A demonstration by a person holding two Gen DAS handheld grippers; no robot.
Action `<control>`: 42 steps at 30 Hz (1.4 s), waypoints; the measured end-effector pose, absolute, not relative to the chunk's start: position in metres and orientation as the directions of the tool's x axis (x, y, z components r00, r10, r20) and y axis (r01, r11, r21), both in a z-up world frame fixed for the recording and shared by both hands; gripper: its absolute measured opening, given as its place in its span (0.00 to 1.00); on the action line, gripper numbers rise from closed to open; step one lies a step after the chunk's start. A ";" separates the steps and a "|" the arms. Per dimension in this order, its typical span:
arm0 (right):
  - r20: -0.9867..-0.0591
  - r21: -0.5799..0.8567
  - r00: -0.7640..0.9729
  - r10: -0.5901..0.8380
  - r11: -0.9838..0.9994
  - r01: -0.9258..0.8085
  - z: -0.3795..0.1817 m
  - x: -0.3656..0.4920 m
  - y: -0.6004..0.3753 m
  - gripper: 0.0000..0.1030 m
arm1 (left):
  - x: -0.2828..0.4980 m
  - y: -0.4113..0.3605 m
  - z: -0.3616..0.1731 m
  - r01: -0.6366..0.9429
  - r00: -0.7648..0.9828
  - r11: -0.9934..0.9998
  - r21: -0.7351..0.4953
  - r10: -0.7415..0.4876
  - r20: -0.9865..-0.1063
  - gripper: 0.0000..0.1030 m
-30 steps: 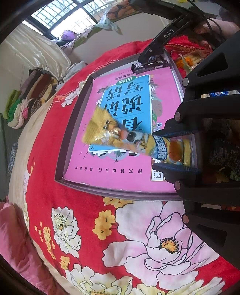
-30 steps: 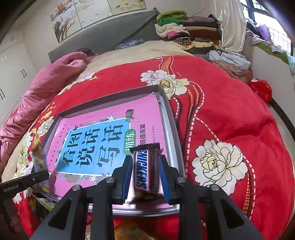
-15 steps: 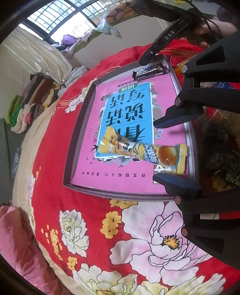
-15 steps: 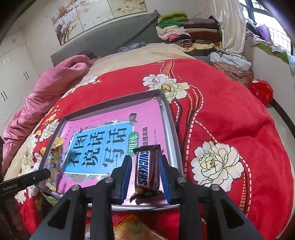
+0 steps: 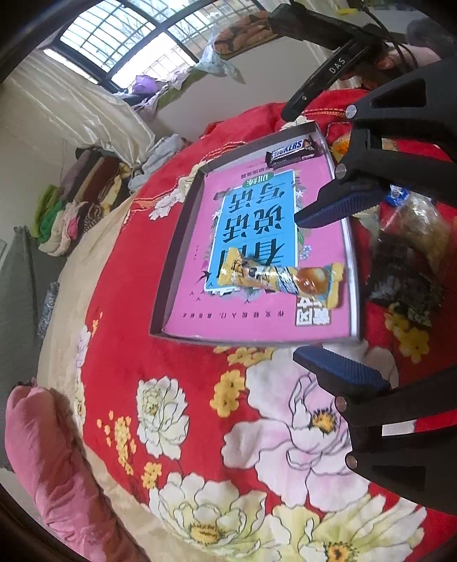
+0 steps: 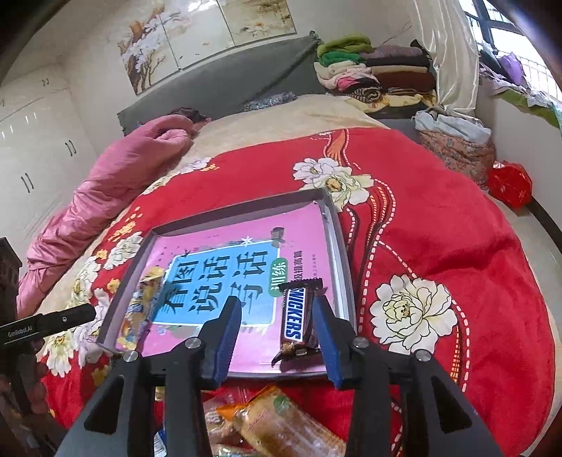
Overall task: Organize snacks
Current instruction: 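Withdraw both open tools from the box back over the snack pile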
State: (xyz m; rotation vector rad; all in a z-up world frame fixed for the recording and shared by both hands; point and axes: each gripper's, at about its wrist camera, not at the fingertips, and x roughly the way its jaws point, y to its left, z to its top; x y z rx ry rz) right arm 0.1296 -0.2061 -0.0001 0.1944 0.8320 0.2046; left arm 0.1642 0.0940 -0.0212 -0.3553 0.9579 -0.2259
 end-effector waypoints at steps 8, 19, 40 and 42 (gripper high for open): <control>-0.696 0.239 0.669 0.261 0.963 -0.126 0.015 0.115 -0.207 0.51 | 0.142 0.106 -0.016 0.030 0.571 0.928 -0.372 -0.321 -0.756 0.73; -0.693 0.196 0.682 0.234 0.971 -0.134 0.028 0.090 -0.222 0.57 | 0.122 0.102 -0.012 0.073 0.572 0.926 -0.370 -0.343 -0.745 0.75; -0.704 0.214 0.653 0.277 0.961 -0.178 0.028 0.040 -0.240 0.64 | 0.084 0.034 0.011 0.170 0.537 0.935 -0.311 -0.352 -0.766 0.76; -0.698 0.214 0.657 0.284 0.959 -0.187 0.029 0.035 -0.242 0.65 | 0.081 0.025 0.014 0.190 0.538 0.937 -0.293 -0.349 -0.768 0.76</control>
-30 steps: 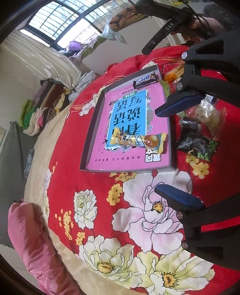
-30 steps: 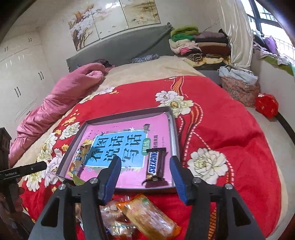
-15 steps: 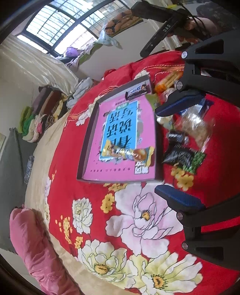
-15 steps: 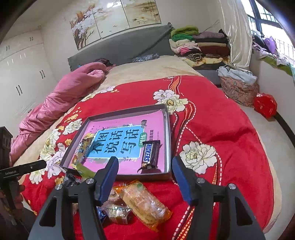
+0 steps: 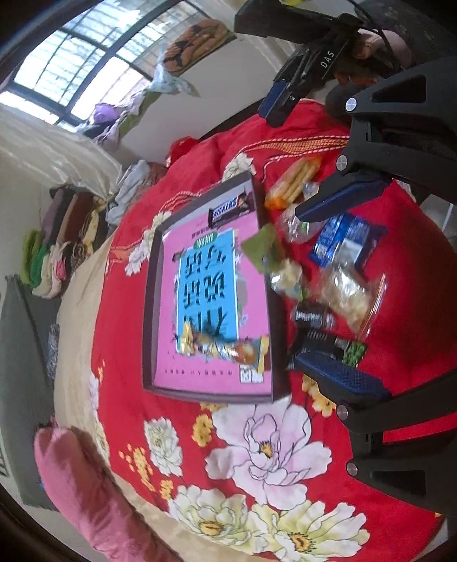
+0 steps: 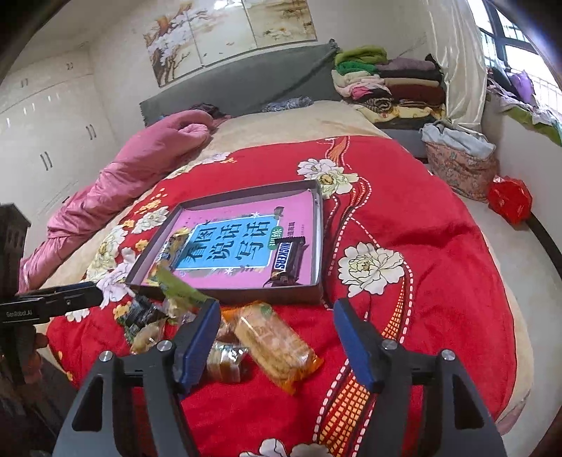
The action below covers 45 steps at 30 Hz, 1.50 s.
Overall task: Organize snacks
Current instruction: 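Withdraw both open tools from the box back over the snack pile, then grasp the clear pastry bag with the left tool while the right tool grasps the long biscuit pack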
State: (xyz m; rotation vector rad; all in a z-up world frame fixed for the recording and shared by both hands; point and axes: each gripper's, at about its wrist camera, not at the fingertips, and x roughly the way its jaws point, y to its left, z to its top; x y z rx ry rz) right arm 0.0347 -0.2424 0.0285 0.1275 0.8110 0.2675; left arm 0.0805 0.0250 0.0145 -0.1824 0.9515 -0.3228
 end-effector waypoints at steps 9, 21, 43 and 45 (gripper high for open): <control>-0.691 0.245 0.658 0.299 0.953 -0.176 0.022 0.029 -0.252 0.67 | 0.065 -0.001 0.015 0.246 0.529 0.929 -0.277 -0.368 -0.765 0.76; -0.708 0.248 0.635 0.309 0.951 -0.186 0.007 0.031 -0.251 0.68 | 0.065 -0.001 -0.005 0.239 0.481 0.930 -0.279 -0.363 -0.798 0.76; -0.751 0.217 0.587 0.302 0.953 -0.212 -0.012 0.037 -0.240 0.68 | 0.069 0.005 -0.034 0.261 0.437 0.942 -0.211 -0.310 -0.844 0.75; -0.758 0.210 0.580 0.298 0.954 -0.215 -0.016 0.038 -0.238 0.68 | 0.071 0.007 -0.039 0.254 0.436 0.945 -0.205 -0.302 -0.848 0.75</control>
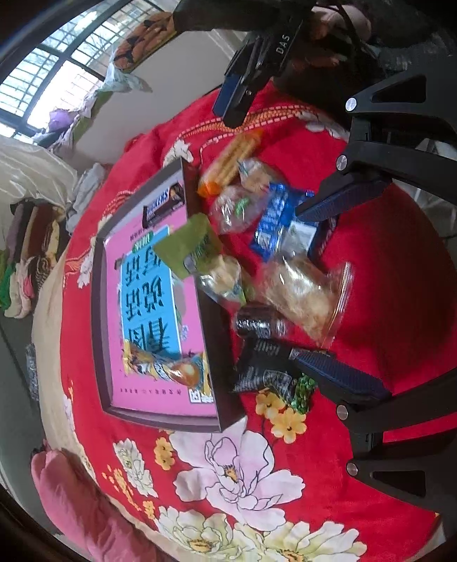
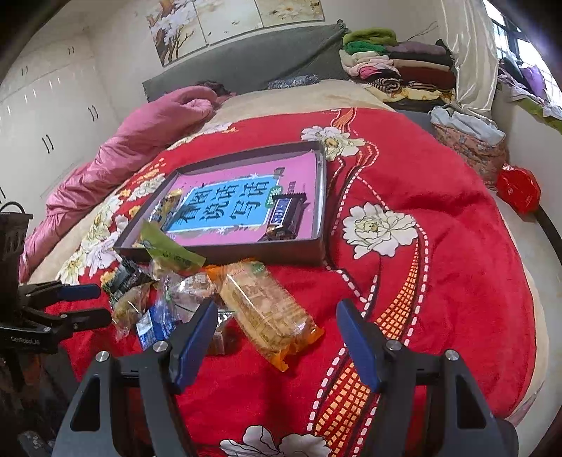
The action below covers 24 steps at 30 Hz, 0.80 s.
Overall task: Organize snacks
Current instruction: 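Grasp the clear pastry bag with the left tool while the right tool grasps the long biscuit pack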
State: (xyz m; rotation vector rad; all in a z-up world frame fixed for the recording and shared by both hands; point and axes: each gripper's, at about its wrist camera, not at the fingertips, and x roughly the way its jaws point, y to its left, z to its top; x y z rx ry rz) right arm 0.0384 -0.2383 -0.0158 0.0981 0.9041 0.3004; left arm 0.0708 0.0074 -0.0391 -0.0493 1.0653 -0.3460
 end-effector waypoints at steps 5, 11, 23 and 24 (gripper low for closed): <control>-0.774 0.202 0.562 0.292 0.955 -0.218 -0.024 0.042 -0.235 0.68 | 0.075 0.011 -0.049 0.250 0.426 0.945 -0.211 -0.303 -0.853 0.75; -0.791 0.197 0.544 0.280 0.958 -0.206 -0.033 0.046 -0.236 0.68 | 0.076 0.011 -0.055 0.266 0.415 0.933 -0.242 -0.337 -0.845 0.75; -0.814 0.152 0.526 0.246 0.965 -0.215 -0.042 0.053 -0.230 0.68 | 0.079 0.004 -0.066 0.317 0.408 0.922 -0.221 -0.343 -0.846 0.75; -0.816 0.146 0.524 0.244 0.964 -0.221 -0.043 0.054 -0.228 0.68 | 0.079 0.004 -0.066 0.319 0.410 0.922 -0.220 -0.344 -0.845 0.75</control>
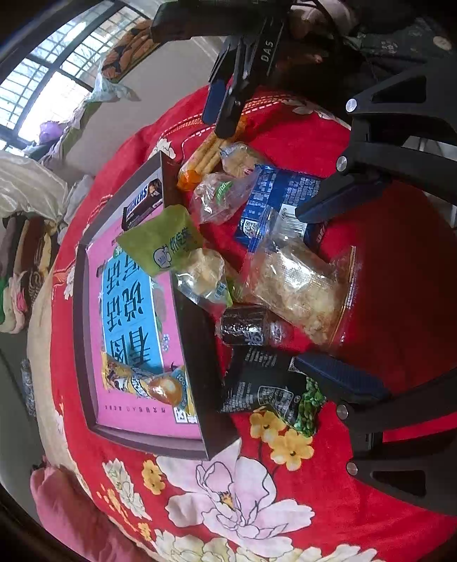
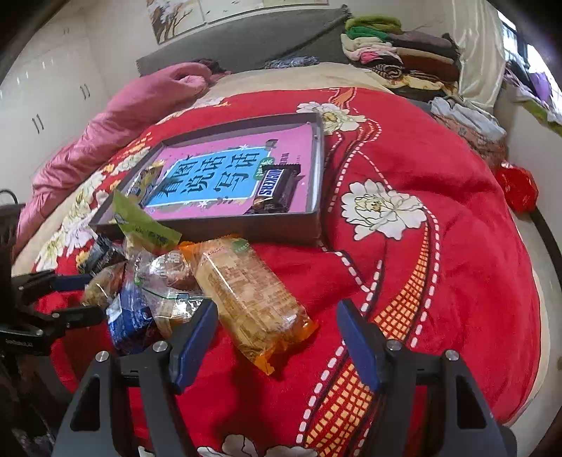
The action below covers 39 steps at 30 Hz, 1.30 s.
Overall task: Organize snacks
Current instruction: 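Grasp the clear pastry bag with the left tool while the right tool grasps the long biscuit pack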
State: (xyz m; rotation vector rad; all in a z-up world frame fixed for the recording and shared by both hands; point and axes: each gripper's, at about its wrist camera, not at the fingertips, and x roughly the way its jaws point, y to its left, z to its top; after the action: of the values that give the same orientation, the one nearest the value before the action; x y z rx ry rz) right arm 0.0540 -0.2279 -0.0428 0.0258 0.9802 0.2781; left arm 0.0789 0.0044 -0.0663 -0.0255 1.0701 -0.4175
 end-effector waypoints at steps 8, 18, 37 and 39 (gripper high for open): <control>-0.822 0.108 0.518 0.234 0.959 -0.263 -0.051 0.061 -0.217 0.68 | 0.085 0.003 -0.072 0.328 0.400 0.912 -0.246 -0.370 -0.839 0.73; -0.820 0.089 0.515 0.252 0.943 -0.320 -0.062 0.075 -0.209 0.68 | 0.094 0.003 -0.079 0.330 0.384 0.897 -0.294 -0.413 -0.826 0.65; -0.798 0.145 0.536 0.277 0.951 -0.274 -0.059 0.080 -0.229 0.34 | 0.097 0.009 -0.083 0.320 0.331 0.865 -0.387 -0.485 -0.809 0.48; -0.791 0.146 0.545 0.279 0.950 -0.275 -0.056 0.079 -0.229 0.34 | 0.097 0.010 -0.083 0.311 0.328 0.861 -0.403 -0.495 -0.805 0.48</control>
State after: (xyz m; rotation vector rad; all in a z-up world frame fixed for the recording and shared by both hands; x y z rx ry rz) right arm 0.0789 -0.2286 -0.0558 0.0049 0.9388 0.3288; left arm 0.0973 0.0103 -0.0832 -0.1876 1.1196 -0.5311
